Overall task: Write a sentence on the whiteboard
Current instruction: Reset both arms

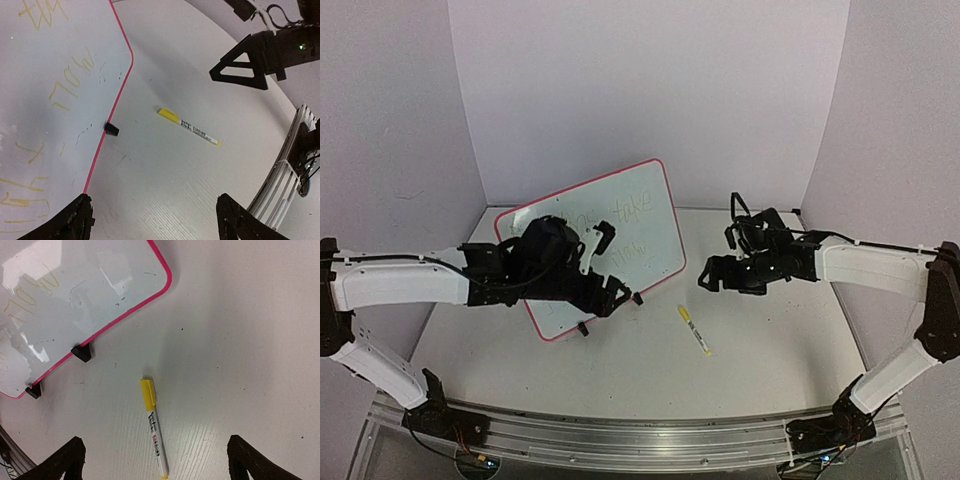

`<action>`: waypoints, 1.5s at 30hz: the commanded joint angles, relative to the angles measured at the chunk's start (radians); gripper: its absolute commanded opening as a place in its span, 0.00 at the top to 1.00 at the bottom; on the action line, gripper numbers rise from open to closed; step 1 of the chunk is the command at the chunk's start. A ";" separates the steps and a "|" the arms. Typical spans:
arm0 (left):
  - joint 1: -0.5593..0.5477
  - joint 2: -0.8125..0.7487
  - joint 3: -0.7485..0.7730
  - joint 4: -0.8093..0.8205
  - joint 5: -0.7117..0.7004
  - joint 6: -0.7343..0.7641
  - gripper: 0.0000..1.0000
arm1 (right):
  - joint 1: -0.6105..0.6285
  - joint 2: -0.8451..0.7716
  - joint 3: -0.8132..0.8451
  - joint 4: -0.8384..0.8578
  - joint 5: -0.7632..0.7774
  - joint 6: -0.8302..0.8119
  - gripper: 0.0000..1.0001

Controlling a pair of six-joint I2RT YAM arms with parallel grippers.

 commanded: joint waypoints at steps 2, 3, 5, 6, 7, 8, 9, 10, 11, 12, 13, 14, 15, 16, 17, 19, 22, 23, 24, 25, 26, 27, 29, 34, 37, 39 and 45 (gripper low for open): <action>0.130 0.095 0.411 -0.206 0.134 0.141 0.14 | -0.133 -0.075 0.100 -0.006 -0.017 -0.075 0.03; 0.161 0.112 0.475 -0.233 0.149 0.161 0.13 | -0.163 -0.079 0.112 -0.010 -0.036 -0.089 0.02; 0.217 0.133 0.573 -0.287 0.165 0.188 0.13 | -0.228 -0.083 0.133 -0.014 -0.075 -0.107 0.02; 0.251 0.143 0.624 -0.313 0.161 0.204 0.12 | -0.253 -0.086 0.141 -0.017 -0.086 -0.116 0.02; 0.288 0.151 0.671 -0.333 0.151 0.214 0.12 | -0.289 -0.089 0.148 -0.019 -0.095 -0.124 0.02; 0.323 0.153 0.697 -0.348 0.139 0.218 0.11 | -0.315 -0.093 0.152 -0.020 -0.102 -0.131 0.02; 0.369 0.150 0.718 -0.360 0.137 0.220 0.11 | -0.346 -0.097 0.155 -0.021 -0.110 -0.140 0.02; 0.402 0.146 0.724 -0.363 0.138 0.219 0.10 | -0.376 -0.101 0.156 -0.020 -0.116 -0.148 0.02; 0.452 0.134 0.722 -0.364 0.135 0.216 0.10 | -0.399 -0.106 0.156 -0.020 -0.119 -0.156 0.02; 0.505 0.121 0.713 -0.364 0.132 0.209 0.09 | -0.424 -0.112 0.154 -0.019 -0.122 -0.165 0.02; 0.563 0.103 0.697 -0.363 0.133 0.198 0.09 | -0.451 -0.118 0.149 -0.017 -0.125 -0.174 0.02; 0.623 0.079 0.670 -0.357 0.138 0.180 0.09 | -0.475 -0.128 0.143 -0.013 -0.129 -0.181 0.02; 0.678 0.053 0.636 -0.342 0.145 0.161 0.08 | -0.496 -0.139 0.134 -0.003 -0.130 -0.186 0.02; 0.734 0.024 0.593 -0.324 0.152 0.139 0.07 | -0.516 -0.153 0.122 0.012 -0.129 -0.191 0.02; 0.788 -0.016 0.535 -0.293 0.149 0.121 0.06 | -0.538 -0.174 0.103 0.033 -0.128 -0.195 0.02; 0.874 -0.086 0.410 -0.237 0.116 0.100 0.03 | -0.571 -0.223 0.055 0.073 -0.104 -0.196 0.02; 0.929 -0.182 0.197 -0.152 -0.018 0.054 0.01 | -0.593 -0.303 -0.043 0.164 -0.041 -0.193 0.02; 0.929 -0.207 0.120 -0.102 -0.066 0.037 0.01 | -0.594 -0.329 -0.079 0.198 -0.027 -0.193 0.02; 0.929 -0.229 0.050 -0.066 -0.109 0.018 0.01 | -0.594 -0.351 -0.121 0.241 -0.014 -0.191 0.02; 0.929 -0.251 -0.028 -0.027 -0.150 0.003 0.01 | -0.594 -0.373 -0.163 0.284 0.001 -0.189 0.02; 0.930 -0.274 -0.111 0.020 -0.185 -0.004 0.01 | -0.594 -0.398 -0.205 0.328 0.019 -0.187 0.02; 0.930 -0.298 -0.174 0.077 -0.211 -0.006 0.00 | -0.594 -0.426 -0.250 0.379 0.035 -0.186 0.02; 0.930 -0.333 -0.301 0.213 -0.238 0.004 0.00 | -0.594 -0.466 -0.342 0.472 0.075 -0.190 0.02; 0.929 -0.384 -0.523 0.450 -0.280 0.071 0.01 | -0.594 -0.501 -0.493 0.618 0.128 -0.237 0.02; 0.930 -0.375 -0.582 0.510 -0.299 0.118 0.01 | -0.594 -0.499 -0.577 0.699 0.177 -0.253 0.02; 0.929 -0.368 -0.603 0.526 -0.303 0.122 0.01 | -0.595 -0.498 -0.612 0.733 0.188 -0.255 0.02; 0.929 -0.367 -0.650 0.543 -0.290 0.108 0.00 | -0.594 -0.497 -0.650 0.766 0.194 -0.265 0.02</action>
